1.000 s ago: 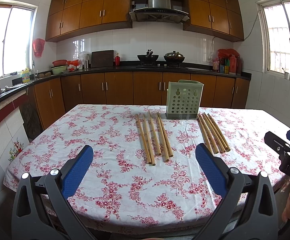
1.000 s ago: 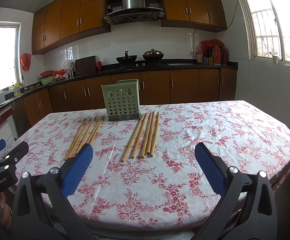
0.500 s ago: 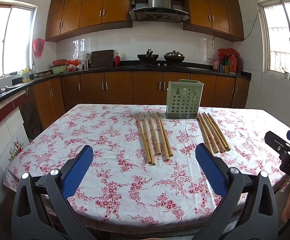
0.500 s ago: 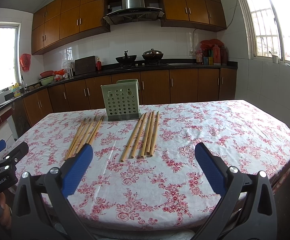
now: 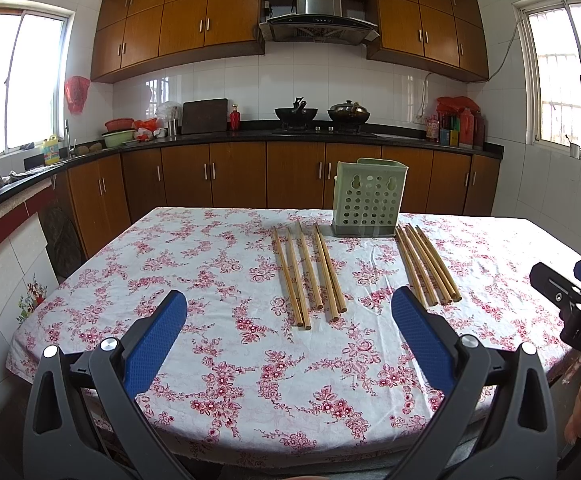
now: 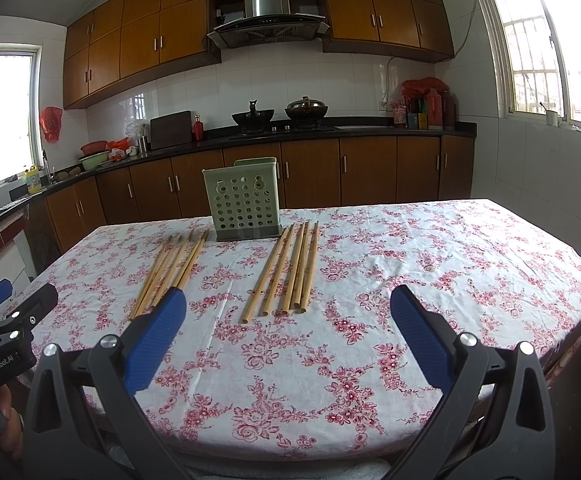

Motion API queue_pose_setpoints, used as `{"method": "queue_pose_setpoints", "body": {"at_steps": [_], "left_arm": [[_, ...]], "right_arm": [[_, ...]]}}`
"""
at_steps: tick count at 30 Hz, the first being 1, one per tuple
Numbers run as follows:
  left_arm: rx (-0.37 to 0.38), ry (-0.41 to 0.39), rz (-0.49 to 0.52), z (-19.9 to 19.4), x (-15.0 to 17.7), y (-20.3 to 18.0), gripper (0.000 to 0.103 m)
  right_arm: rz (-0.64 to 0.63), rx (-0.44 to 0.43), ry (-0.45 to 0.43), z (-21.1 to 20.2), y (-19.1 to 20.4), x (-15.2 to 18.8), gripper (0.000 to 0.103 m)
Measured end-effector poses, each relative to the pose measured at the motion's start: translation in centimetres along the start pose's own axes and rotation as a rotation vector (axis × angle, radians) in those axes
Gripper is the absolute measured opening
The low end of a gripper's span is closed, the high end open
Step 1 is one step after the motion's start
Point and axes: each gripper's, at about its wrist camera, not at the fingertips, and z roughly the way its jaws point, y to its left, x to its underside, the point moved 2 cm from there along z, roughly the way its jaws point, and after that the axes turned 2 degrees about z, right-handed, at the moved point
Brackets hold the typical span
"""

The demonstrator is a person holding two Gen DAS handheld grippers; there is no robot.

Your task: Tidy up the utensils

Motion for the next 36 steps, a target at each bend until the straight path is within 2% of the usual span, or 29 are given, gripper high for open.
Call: {"method": "queue_pose_setpoints", "body": {"at_steps": [29, 36], "left_arm": [[0.001, 0.005, 0.000, 0.0, 0.0, 0.0, 0.101], [0.004, 0.037, -0.002, 0.9, 1.6, -0.2, 0.101]], "right_arm": [[0.002, 0.002, 0.007, 0.2, 0.0, 0.0, 0.099], [0.026, 0.003, 0.065, 2.0, -1.0, 0.1, 0.099]]}}
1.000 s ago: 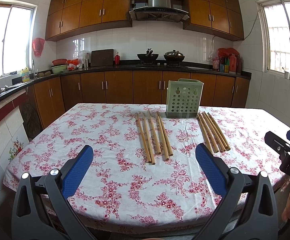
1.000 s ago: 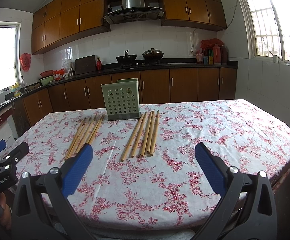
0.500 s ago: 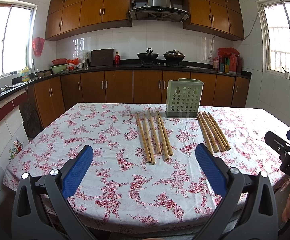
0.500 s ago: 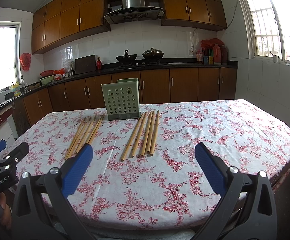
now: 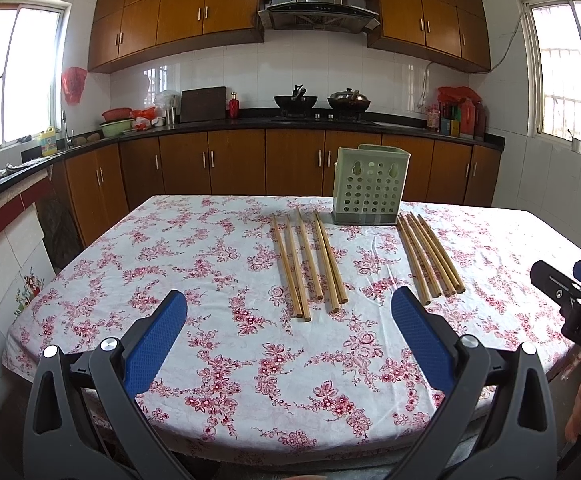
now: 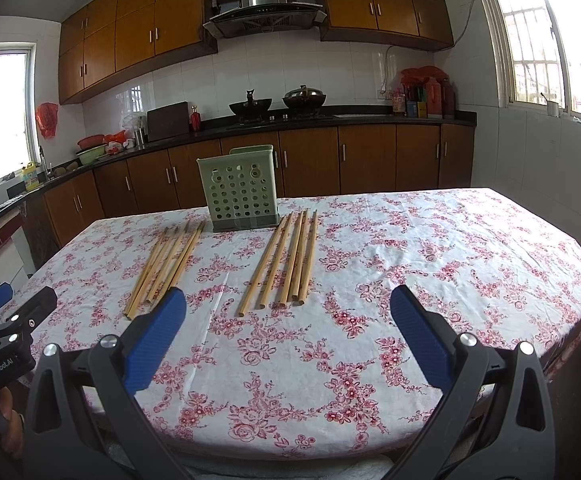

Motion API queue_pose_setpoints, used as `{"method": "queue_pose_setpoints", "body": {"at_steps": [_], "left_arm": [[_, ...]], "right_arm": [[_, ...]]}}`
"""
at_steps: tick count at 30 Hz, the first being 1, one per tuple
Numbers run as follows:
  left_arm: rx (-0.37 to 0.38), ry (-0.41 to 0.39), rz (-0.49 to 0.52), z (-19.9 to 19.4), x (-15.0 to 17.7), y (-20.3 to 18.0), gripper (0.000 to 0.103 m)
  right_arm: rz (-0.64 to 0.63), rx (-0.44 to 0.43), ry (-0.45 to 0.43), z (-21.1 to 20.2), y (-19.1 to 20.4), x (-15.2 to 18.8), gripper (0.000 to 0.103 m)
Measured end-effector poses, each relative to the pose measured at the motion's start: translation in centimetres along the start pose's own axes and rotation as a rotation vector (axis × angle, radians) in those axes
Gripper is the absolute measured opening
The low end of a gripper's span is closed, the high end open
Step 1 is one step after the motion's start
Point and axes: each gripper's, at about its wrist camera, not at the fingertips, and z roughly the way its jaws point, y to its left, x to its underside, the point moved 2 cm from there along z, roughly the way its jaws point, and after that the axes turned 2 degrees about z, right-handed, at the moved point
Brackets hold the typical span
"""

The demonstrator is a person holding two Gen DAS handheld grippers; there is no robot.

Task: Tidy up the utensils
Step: 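Grasp one bamboo chopstick with the right gripper while the left gripper grasps another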

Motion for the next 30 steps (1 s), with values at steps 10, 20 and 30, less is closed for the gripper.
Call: {"method": "queue_pose_setpoints", "body": {"at_steps": [10, 20, 30], "left_arm": [[-0.003, 0.179, -0.077, 6.2, -2.2, 2.8, 0.101], [-0.026, 0.311, -0.123, 13.2, -4.3, 6.2, 0.085], [0.010, 0.367, -0.128, 16.6, -4.5, 6.1, 0.076]], "right_arm": [[0.122, 0.063, 0.194, 7.9, -3.0, -2.9, 0.090], [0.171, 0.062, 0.402, 18.6, -4.1, -4.8, 0.035], [0.165, 0.065, 0.496, 23.0, -3.6, -3.4, 0.022]]}}
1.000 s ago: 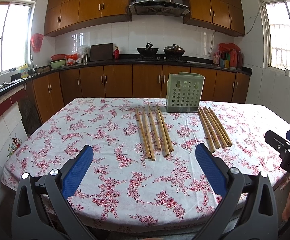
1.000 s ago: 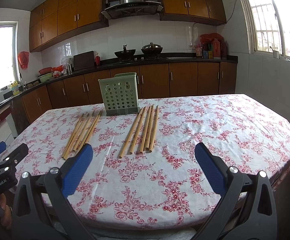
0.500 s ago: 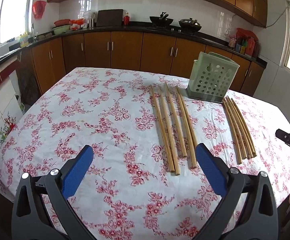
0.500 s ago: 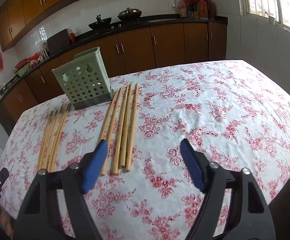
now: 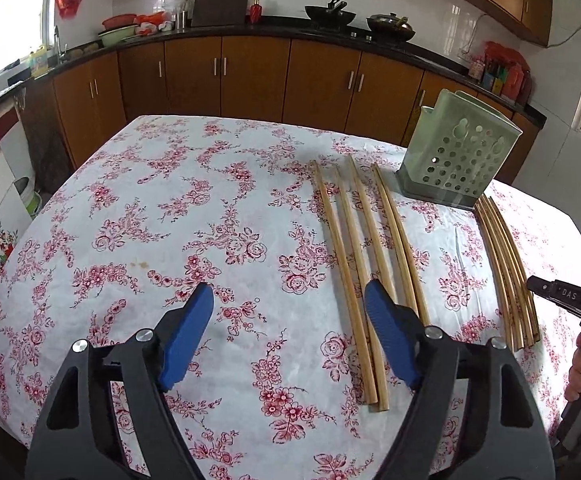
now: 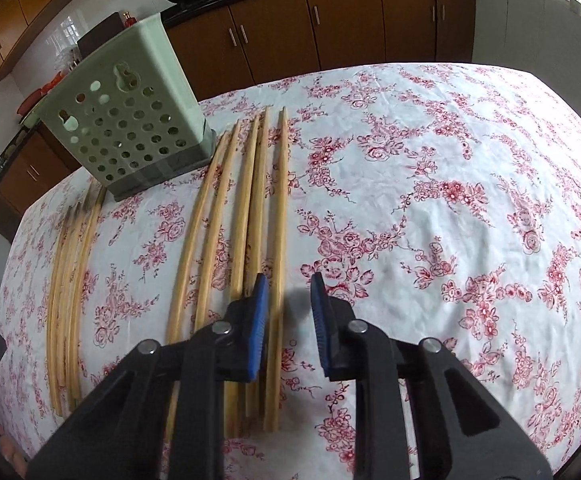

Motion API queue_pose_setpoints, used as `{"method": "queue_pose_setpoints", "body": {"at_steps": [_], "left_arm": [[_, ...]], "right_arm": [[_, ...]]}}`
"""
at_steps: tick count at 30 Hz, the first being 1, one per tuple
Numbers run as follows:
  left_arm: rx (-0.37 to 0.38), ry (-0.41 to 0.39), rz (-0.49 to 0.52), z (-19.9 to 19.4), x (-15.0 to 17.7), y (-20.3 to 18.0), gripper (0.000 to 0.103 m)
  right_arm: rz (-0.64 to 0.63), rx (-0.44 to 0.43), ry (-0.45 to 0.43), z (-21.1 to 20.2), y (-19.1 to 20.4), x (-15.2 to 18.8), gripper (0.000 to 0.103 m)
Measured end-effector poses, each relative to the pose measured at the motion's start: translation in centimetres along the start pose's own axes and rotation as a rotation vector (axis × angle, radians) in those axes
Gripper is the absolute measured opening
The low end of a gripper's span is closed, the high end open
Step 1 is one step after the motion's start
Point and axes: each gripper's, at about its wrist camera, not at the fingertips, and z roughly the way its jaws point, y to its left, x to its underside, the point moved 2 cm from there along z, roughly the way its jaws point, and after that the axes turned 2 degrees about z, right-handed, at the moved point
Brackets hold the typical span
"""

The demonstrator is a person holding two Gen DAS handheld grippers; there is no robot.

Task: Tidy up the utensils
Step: 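Grasp one bamboo chopstick with the right gripper while the left gripper grasps another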

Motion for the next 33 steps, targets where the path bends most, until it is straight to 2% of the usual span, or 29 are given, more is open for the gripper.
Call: {"method": "queue_pose_setpoints", "body": {"at_steps": [3, 6, 9, 11, 18, 22, 28, 31, 33], "left_arm": [[0.013, 0.009, 0.003, 0.5, -0.2, -0.2, 0.072], [0.031, 0.019, 0.003, 1.1, -0.3, -0.5, 0.064], [0.057, 0.037, 0.004, 1.7, -0.5, -0.9, 0.054], [0.069, 0.052, 0.012, 2.3, -0.6, -1.2, 0.049], [0.094, 0.113, 0.042, 4.2, -0.9, -2.7, 0.031], [0.080, 0.142, 0.063, 5.0, -0.8, -3.1, 0.019], [0.071, 0.169, 0.099, 5.5, -0.1, -3.7, 0.015], [0.046, 0.158, 0.116, 5.6, 0.0, -3.8, 0.009], [0.036, 0.154, 0.114, 5.8, -0.2, -3.6, 0.009]], "right_arm": [[-0.033, 0.022, -0.008, 0.0, 0.5, 0.0, 0.021], [-0.075, 0.068, -0.025, -0.1, 0.5, 0.1, 0.008], [-0.040, 0.128, -0.046, -0.3, -0.8, -0.4, 0.008], [-0.011, 0.121, -0.046, -0.5, -1.5, -0.5, 0.008], [-0.045, 0.134, -0.062, -0.7, -1.3, -0.2, 0.008], [-0.048, 0.131, -0.062, -1.0, -1.4, 0.0, 0.008], [-0.050, 0.131, -0.062, -0.9, -1.5, -0.1, 0.008], [-0.057, 0.134, -0.065, -0.7, -1.4, -0.1, 0.008], [-0.068, 0.139, -0.068, -0.7, -1.2, 0.0, 0.008]]}}
